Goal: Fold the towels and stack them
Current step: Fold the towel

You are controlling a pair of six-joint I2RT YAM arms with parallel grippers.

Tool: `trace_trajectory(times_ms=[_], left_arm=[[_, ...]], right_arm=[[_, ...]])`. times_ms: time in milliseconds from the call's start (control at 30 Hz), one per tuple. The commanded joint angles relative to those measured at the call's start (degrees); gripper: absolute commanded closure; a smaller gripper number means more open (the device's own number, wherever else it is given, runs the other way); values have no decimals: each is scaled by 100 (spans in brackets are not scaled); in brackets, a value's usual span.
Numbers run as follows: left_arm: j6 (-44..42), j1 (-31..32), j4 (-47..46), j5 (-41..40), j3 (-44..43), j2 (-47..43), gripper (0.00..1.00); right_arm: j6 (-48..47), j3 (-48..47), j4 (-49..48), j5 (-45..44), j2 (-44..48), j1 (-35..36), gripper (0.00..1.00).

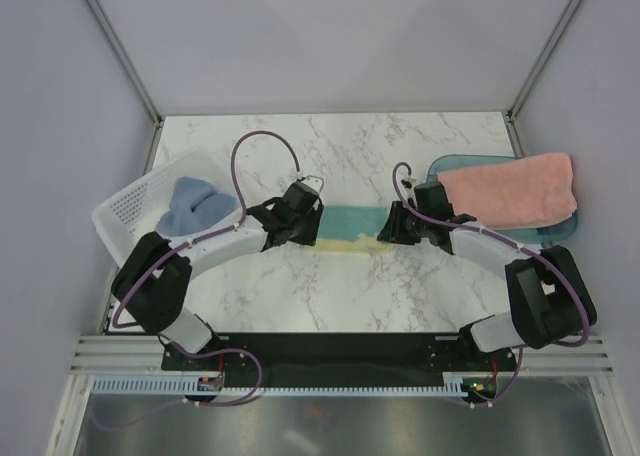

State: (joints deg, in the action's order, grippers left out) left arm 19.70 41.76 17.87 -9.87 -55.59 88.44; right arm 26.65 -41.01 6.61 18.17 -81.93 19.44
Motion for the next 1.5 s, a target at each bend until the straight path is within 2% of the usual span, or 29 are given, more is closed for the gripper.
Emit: trace_trajectory(times_ms=[0,267,533,633,833,1100,1267,1467], left_arm=[[586,8,-20,3,215,296,52],[877,8,23,-67,313,481,54],[772,-45,621,-630,-267,419,52],[745,-133,700,-508,-505,367,52],[640,-177,666,-130,-1014,524,52],[534,-739,173,28,-971,1543,53],[386,-959,94,371,-962,1510,53],[95,-950,356,846,-1199,860,50]], right_arm=[[217,531,-467,-138,-86,25,65],[121,691,-328,-270,256,25,64],[-134,42,217,-279,529,25,58],[-239,-222,227,-489,406,25,55],[-310,-803,-62,-534,-428,25,56],[-477,-627,-582,-1035,-1210,24,57],[-652,-635,-582,-746,-1098,25,55],[-495,-864,163,-569,-474,25,44]])
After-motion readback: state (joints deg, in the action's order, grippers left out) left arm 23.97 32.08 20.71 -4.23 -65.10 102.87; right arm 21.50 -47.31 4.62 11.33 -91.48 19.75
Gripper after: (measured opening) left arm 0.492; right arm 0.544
